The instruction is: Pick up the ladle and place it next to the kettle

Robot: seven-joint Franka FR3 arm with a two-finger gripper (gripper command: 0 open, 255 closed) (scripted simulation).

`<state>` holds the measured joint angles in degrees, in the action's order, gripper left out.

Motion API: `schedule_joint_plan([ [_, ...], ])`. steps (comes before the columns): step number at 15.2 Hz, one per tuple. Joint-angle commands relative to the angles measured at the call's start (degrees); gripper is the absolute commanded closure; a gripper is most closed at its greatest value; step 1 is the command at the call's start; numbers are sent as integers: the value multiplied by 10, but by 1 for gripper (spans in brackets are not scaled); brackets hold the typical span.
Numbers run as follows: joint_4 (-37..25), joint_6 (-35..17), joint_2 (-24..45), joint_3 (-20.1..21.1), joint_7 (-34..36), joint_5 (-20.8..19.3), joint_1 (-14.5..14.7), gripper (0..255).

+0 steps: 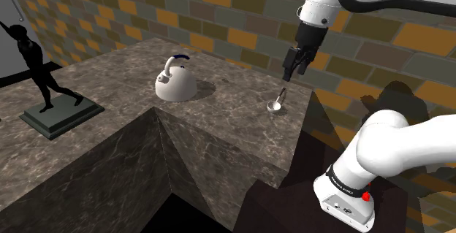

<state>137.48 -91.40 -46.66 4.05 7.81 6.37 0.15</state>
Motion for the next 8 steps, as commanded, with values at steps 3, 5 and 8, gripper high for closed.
schedule_joint_plan([
  [3,14,-37,20,0,35,2,-22,0],
  [5,27,-74,41,1,69,3,-45,0],
  [8,44,-128,74,0,120,5,-78,0],
])
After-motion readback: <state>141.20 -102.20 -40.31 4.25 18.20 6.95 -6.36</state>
